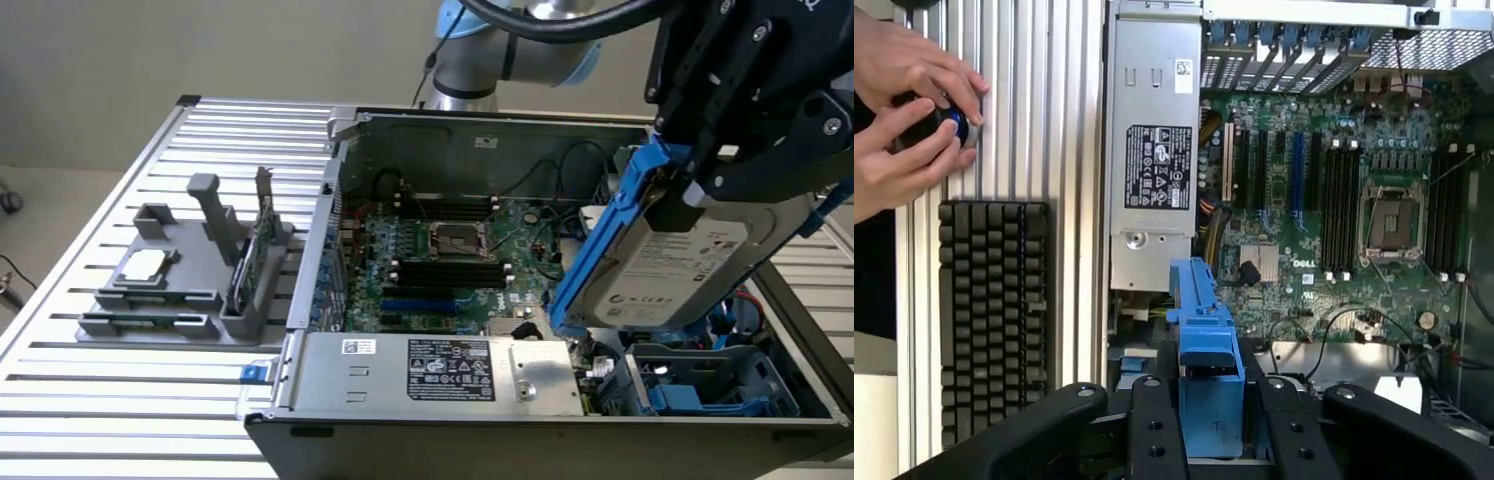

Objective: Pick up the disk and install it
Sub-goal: 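Pick up the disk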

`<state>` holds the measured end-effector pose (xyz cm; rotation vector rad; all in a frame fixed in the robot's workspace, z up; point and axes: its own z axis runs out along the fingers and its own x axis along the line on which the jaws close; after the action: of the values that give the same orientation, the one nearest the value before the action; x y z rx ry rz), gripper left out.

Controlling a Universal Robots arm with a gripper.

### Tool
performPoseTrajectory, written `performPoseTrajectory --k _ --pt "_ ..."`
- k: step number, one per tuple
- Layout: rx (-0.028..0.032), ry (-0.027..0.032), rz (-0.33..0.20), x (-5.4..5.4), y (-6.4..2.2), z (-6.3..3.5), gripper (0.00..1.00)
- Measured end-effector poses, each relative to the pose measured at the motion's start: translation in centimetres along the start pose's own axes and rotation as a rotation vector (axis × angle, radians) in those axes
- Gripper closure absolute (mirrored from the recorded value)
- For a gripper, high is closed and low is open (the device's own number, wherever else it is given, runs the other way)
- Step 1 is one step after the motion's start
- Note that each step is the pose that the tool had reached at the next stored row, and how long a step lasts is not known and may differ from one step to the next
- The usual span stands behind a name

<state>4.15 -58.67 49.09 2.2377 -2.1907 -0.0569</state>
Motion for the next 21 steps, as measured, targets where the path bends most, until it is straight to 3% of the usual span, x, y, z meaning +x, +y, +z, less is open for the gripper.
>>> performPoseTrajectory --k 5,15,21 --pt "0.0089 0.0002 0.000 0.7 -1.89 0.00 0.67" --pt "0.0630 0.0013 -0.001 1.3 -5.37 0.13 0.67" --pt "0.0697 0.0014 0.006 1.3 -6.62 0.60 0.67"
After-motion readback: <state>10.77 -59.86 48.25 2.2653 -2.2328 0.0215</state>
